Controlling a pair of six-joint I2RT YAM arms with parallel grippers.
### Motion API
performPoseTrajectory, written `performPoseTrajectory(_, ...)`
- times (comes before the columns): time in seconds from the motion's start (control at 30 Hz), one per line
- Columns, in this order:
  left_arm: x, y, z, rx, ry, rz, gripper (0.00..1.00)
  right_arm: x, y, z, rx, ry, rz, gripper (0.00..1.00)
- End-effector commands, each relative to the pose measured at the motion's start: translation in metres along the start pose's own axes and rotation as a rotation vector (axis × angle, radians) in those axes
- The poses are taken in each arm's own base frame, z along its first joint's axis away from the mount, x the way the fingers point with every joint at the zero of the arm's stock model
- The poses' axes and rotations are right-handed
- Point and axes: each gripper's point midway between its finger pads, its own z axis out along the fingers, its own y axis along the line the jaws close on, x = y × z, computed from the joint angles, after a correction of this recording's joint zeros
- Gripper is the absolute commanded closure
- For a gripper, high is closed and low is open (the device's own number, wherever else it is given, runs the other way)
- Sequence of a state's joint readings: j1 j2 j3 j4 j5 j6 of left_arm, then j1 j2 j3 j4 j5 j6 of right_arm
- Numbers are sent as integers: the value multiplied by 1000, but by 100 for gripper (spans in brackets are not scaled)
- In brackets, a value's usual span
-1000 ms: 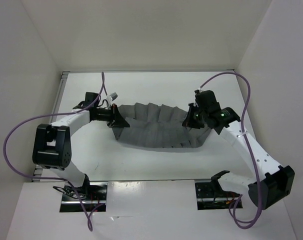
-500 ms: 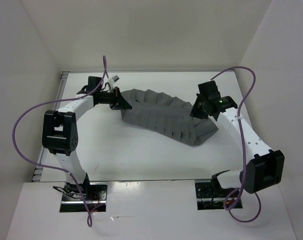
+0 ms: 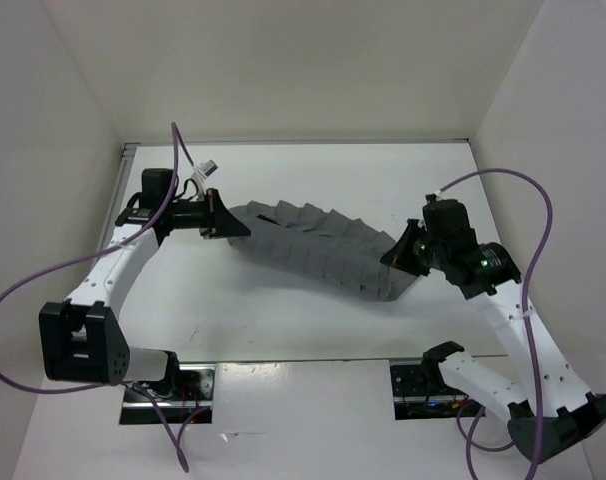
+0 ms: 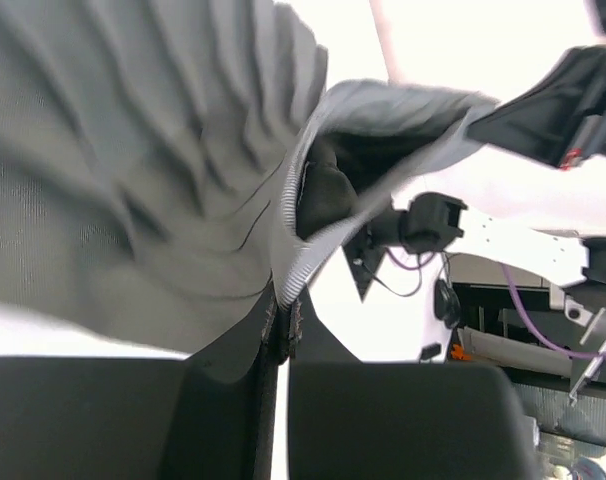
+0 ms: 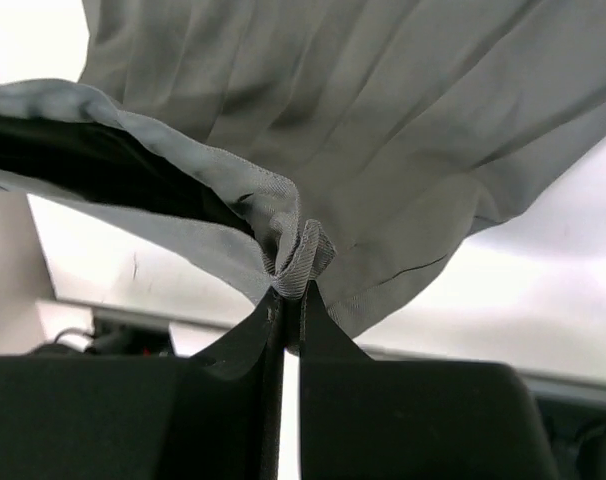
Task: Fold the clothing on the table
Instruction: Fold the skirt
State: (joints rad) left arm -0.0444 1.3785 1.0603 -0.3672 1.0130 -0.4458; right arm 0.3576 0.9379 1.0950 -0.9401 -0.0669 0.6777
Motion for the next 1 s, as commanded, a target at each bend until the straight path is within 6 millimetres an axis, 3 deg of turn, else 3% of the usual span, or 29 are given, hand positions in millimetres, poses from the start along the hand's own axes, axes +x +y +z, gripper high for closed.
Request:
performPoseTrajectory(0.0,10,-7,-8,14,-3,-5,99,26,-12,-14,30,56,78,100)
performPoseTrajectory(0.1,-8,0,-3,-2,-41,15,99,20,-20,-10,89,31,77,100)
performPoseTrajectory(0.3,-36,55,23,-99,-33,-45,99,-11,-41,20,238,-37,73,100)
performPoseTrajectory(0.33,-32,66,32,-102,-6,-75,99,-12,-49,29,280,-16,70,100)
performPoseTrajectory(0.37,-43,69,35,-109,-20,-58,99,-11,-52,33,303,-7,69,100)
performPoseTrajectory(0.5,-54,93,53,-128,-4,-77,99,-8,-64,51,365,37,74,100)
performPoseTrajectory(0.73,-55,116,65,-175,6,-98,99,-13,-82,79,465,38,67,100)
performPoseTrajectory(0.97,-34,149,83,-196,74,-186,99,-24,-97,121,592,92,14,100)
